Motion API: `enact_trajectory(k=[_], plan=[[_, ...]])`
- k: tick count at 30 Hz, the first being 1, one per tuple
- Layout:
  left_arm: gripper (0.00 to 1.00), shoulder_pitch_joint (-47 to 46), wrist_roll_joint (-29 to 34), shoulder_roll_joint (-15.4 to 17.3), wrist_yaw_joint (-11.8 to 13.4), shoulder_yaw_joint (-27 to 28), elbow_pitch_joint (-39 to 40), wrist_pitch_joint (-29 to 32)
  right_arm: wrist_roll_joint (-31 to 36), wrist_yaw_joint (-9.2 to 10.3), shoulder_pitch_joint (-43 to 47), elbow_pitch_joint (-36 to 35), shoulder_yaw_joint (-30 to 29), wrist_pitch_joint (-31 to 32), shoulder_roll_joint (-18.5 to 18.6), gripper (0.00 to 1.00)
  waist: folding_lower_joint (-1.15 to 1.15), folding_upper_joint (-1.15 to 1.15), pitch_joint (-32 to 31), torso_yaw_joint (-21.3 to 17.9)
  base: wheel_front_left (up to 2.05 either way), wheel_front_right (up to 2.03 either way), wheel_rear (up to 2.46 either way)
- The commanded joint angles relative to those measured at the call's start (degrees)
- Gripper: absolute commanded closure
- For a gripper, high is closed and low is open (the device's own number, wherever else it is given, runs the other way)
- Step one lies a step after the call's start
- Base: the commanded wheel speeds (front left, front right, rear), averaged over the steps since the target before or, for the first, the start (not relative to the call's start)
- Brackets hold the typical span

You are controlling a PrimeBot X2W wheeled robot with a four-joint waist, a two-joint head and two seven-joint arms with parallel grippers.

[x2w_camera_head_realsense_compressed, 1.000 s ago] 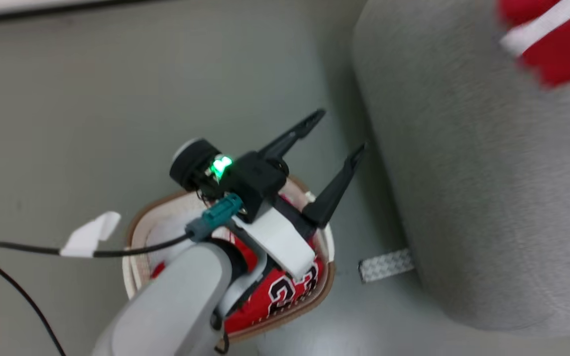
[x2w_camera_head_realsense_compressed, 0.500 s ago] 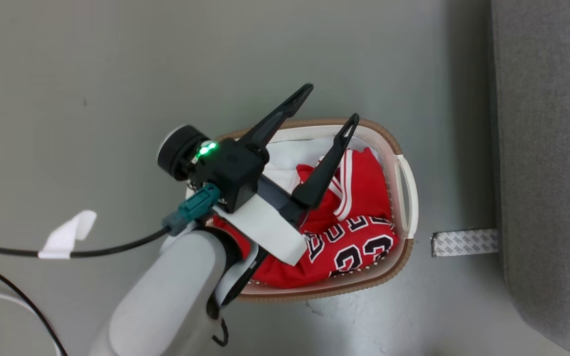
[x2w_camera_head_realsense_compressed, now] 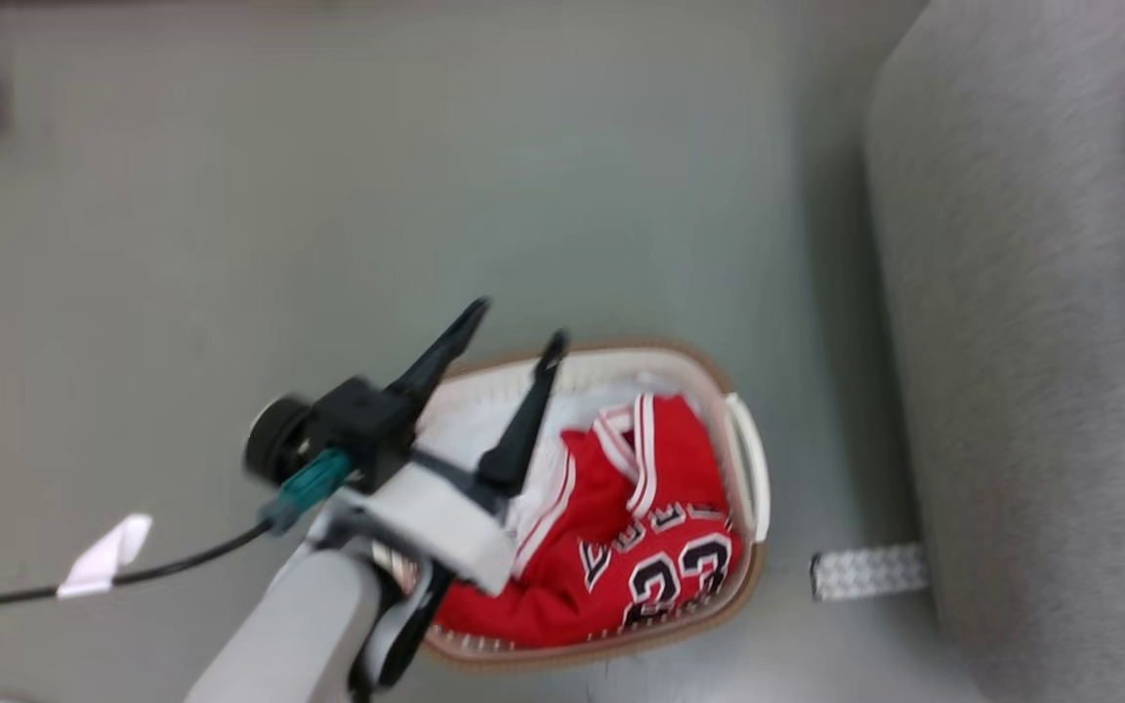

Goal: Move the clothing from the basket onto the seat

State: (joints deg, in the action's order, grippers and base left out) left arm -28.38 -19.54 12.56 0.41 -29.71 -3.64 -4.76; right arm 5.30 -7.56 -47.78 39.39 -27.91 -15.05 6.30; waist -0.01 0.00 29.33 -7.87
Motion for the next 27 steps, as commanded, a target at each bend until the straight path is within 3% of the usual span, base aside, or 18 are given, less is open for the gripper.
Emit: enact_trajectory(k=[1, 2, 6, 13, 20, 27], plan=[[0.0, 2.0, -0.9, 0.9, 0.8, 0.8, -0.6, -0.6, -1.7, 0.14, 3.3, -2.7, 2.0, -0.2, -0.6, 0.0, 0.01, 0.0, -6.3, -1.3, 0.0, 0.0, 0.0], [0.0, 3.9, -1.7, 1.0, 1.9, 1.7, -1.1, -1.6, -4.0, 0.14, 7.7, -6.8, 6.0, -0.1, -1.6, 0.0, 0.01, 0.0, -9.2, -1.2, 0.0, 0.0, 0.0], [0.0, 7.8, -2.8, 1.1, 4.3, 3.8, -2.4, -3.4, -8.0, 0.14, 16.2, -14.3, 12.6, -0.1, -2.0, 0.0, 0.01, 0.0, -14.6, 0.1, 0.0, 0.0, 0.0], [0.0, 14.9, -5.2, 1.6, 7.8, 8.0, -5.7, -8.1, -13.6, 0.14, 29.7, -24.2, 19.2, -0.1, -2.6, 0.0, 0.01, 0.0, -22.4, 3.8, 0.0, 0.0, 0.0], [0.0, 23.5, -5.4, 2.7, 9.3, 11.8, -7.3, -10.2, -14.6, 0.14, 40.8, -27.5, 23.1, -0.1, -3.2, 0.0, 0.01, 0.0, -28.2, 5.5, 0.0, 0.0, 0.0], [0.0, 28.7, -3.8, 2.0, 8.7, 15.8, -5.9, -10.4, -15.4, 0.14, 47.1, -26.2, 28.0, -0.1, -3.3, 0.0, 0.01, 0.0, -30.5, 6.3, 0.0, 0.0, 0.0]])
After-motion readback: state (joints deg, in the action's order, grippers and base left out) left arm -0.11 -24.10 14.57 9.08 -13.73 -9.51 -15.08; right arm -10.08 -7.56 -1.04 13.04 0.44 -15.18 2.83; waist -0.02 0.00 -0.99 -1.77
